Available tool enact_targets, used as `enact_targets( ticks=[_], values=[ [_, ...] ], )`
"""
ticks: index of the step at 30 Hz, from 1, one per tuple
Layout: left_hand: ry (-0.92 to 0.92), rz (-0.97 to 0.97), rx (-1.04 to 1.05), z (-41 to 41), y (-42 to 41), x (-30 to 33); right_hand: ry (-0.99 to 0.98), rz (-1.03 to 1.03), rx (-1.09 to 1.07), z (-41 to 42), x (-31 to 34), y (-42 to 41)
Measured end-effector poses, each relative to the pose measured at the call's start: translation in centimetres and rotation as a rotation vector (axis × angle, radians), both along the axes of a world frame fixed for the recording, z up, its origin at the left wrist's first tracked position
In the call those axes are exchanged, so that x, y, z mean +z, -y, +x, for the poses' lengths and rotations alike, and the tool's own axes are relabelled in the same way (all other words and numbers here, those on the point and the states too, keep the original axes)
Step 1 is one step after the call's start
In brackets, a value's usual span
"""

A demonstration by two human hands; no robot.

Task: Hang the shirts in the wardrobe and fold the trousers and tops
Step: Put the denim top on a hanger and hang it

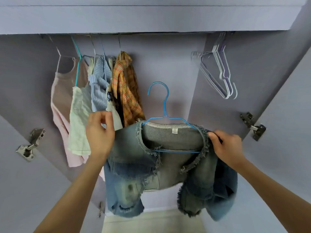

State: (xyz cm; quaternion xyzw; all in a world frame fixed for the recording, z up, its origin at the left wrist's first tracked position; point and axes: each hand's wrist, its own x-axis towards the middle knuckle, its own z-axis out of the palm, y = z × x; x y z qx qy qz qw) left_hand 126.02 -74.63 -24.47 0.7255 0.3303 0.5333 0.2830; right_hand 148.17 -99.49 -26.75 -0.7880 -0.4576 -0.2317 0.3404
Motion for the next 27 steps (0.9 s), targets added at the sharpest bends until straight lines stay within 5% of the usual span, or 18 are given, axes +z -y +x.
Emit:
enact_targets(
  ticks=[9, 15, 23, 25, 27],
  values=[
    [-0.368, -0.243, -0.026, 5.9, 5.4, -1.4, -0.240, 0.119, -0.052, -0.9, 1.0, -0.3],
    [-0.445, -0.283, -0.349, 6.5, 5.2, -1.6, -0.198, 0.145, -0.233, -0.3, -0.6, 1.9],
    [-0.943, -0.391, -0.815, 8.6, 6.1, -4.5, -0.232, -0.045, -0.436, 0.0, -3.3, 6.9],
    [-1.017, -0.299, -0.790, 9.6, 6.0, -5.0, -0.281, -0.111, -0.467, 0.1, -3.4, 7.7],
    [-0.948, -0.091, -0.518, 10.6, 4.9, -4.6, -0.339, -0.133, -0.518, -0.2, -3.9, 8.4]
  ],
)
